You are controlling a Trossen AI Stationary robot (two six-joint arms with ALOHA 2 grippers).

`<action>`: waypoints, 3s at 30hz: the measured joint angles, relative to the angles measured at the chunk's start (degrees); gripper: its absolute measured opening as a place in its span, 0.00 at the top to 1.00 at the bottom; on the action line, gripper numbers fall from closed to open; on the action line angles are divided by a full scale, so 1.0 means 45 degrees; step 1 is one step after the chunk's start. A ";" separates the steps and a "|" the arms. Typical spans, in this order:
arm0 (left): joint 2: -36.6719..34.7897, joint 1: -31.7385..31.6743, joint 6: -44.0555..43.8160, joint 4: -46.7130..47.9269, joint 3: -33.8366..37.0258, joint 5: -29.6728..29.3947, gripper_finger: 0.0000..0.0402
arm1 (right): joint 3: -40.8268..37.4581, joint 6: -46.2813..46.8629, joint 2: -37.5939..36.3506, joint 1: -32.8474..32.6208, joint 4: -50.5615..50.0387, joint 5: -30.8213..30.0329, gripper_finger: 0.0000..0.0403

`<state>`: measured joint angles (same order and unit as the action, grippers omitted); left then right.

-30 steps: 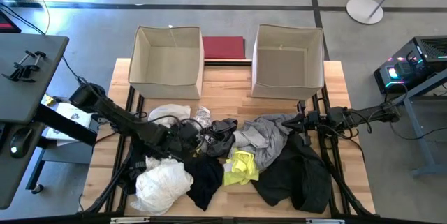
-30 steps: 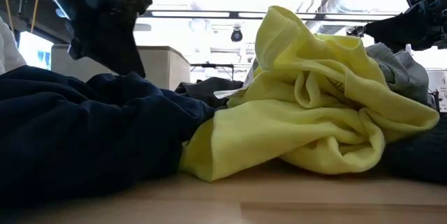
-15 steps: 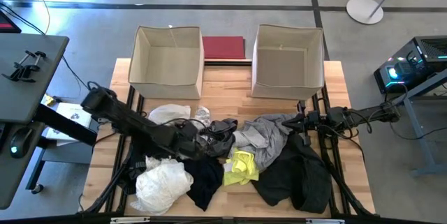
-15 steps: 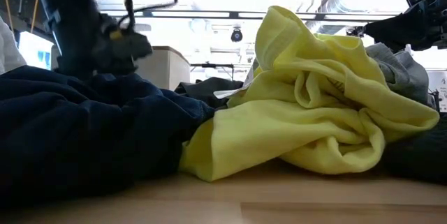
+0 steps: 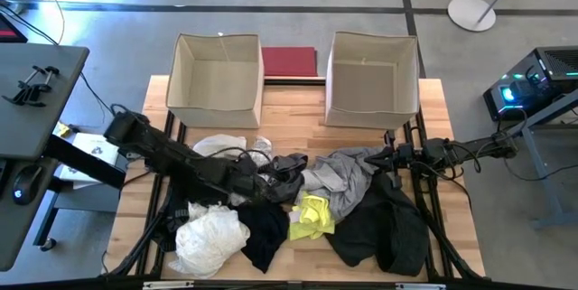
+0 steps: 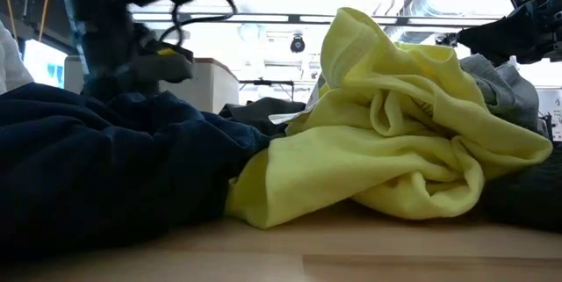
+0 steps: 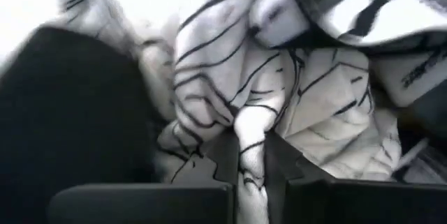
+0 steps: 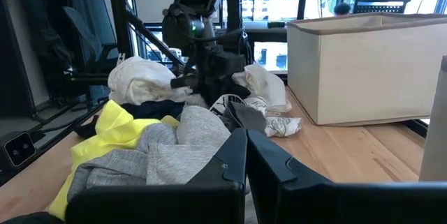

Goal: Sort clothes
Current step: Put the white shirt into the left brown laundry organizer, then put the white piece of clothing into the left brown laundry organizer

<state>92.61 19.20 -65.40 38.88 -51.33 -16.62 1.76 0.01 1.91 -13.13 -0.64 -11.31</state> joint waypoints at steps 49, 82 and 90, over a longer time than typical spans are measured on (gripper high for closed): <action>-0.9113 -1.1001 1.4628 -0.5668 -0.0383 -0.6324 1.00 | 0.0000 -0.0001 0.0001 0.0002 -0.0001 0.0039 1.00; -0.0919 -1.6111 1.1747 -0.1677 -0.1294 0.2007 0.73 | 0.0000 0.0000 0.0001 0.0000 -0.0001 0.0000 1.00; -0.2730 -1.5873 1.0395 0.0743 -0.4855 0.3604 0.50 | 0.0000 0.0000 -0.0004 0.0000 -0.0001 0.0010 1.00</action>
<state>80.32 -52.23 -18.62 42.22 -73.18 -0.40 1.76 0.01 1.89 -13.12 -0.64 -11.27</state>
